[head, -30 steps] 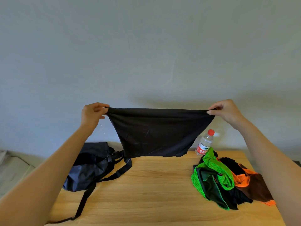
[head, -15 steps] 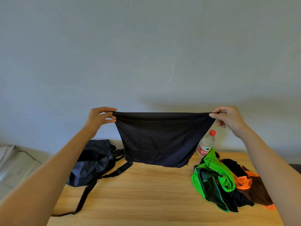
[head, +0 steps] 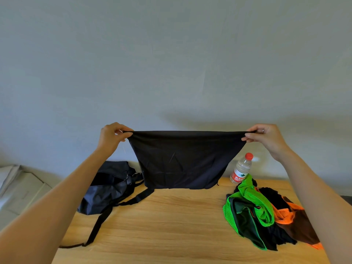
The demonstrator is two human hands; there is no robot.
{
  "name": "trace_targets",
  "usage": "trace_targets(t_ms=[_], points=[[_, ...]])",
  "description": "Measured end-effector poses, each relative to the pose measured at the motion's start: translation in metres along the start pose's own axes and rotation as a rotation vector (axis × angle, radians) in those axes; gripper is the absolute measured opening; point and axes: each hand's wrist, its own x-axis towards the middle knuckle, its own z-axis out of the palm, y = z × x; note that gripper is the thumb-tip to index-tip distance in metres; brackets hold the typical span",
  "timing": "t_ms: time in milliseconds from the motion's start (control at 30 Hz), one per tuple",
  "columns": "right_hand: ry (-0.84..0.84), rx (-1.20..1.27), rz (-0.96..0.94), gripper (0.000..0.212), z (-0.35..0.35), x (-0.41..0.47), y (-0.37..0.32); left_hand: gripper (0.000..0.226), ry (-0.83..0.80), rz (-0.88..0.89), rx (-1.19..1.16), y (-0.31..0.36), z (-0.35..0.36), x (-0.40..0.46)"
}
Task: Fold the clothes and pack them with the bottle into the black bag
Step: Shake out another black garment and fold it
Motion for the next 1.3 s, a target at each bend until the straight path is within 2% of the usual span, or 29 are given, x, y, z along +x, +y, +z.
trace_targets(t_ms=[200,433,600,800,1100,1300], points=[[0.027,-0.016,-0.010,0.015,-0.001,-0.008,0.002,0.008,-0.001,0.005,-0.013,0.002,-0.007,-0.014],[-0.054,0.012,0.083,0.017,0.008,-0.042,0.028,0.012,-0.083,-0.180,-0.166,-0.013,-0.010,-0.063],[-0.065,0.028,0.148,0.009,0.024,-0.077,0.046,0.010,-0.161,-0.273,-0.237,-0.035,-0.013,-0.104],[-0.082,0.081,0.236,0.016,0.040,-0.127,0.069,0.014,-0.218,-0.312,-0.223,-0.061,-0.016,-0.152],[-0.095,0.080,0.340,0.008,0.054,-0.209,0.103,0.009,-0.303,-0.458,-0.202,-0.096,-0.016,-0.223],[-0.108,0.078,0.396,0.007,0.059,-0.228,0.117,0.011,-0.353,-0.516,-0.207,-0.108,-0.010,-0.243]])
